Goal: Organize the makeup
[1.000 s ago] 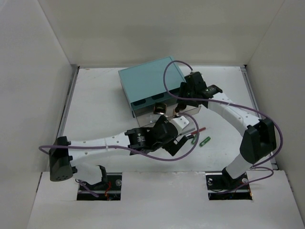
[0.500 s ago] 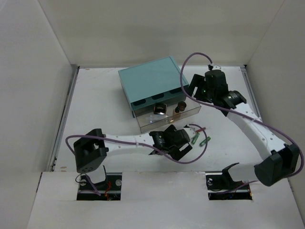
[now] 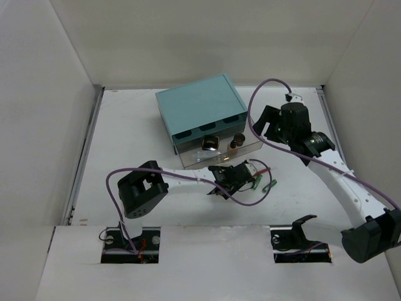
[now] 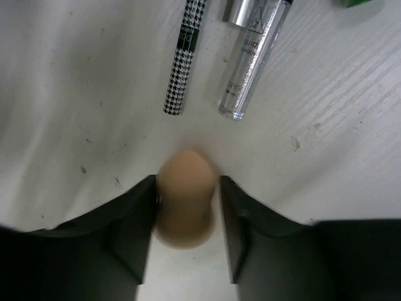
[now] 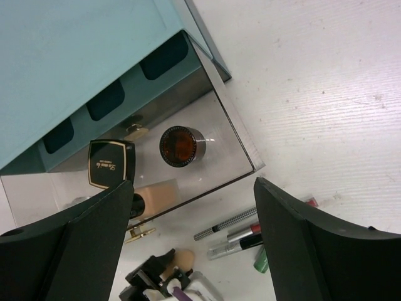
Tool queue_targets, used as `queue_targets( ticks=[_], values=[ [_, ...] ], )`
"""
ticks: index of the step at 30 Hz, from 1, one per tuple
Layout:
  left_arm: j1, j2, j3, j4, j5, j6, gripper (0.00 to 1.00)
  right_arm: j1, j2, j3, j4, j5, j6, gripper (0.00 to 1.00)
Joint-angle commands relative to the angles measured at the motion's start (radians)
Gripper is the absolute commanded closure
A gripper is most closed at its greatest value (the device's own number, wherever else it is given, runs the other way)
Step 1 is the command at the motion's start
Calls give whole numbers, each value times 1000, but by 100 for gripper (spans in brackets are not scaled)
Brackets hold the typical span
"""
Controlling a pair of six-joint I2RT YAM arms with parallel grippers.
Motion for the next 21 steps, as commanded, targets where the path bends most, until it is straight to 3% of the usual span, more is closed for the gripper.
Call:
queue_targets(
  ticks=[1, 3, 6, 14, 21],
  values=[
    [-18, -20, 47, 1, -18, 19, 71, -12, -34, -1, 58, -4, -4, 17],
    [-29, -52, 51, -1, -22, 19, 82, -18, -43, -7, 63, -4, -4, 17],
    [-41, -122, 55, 1, -36, 22, 86, -26, -60, -21, 71, -4, -6, 17],
    [28, -368, 86, 132, -30, 45, 87, -38, -73, -51, 100, -4, -4, 17],
    [138, -307, 195, 185, 48, 94, 86, -43, -65, -53, 107, -19, -1, 17]
  ],
)
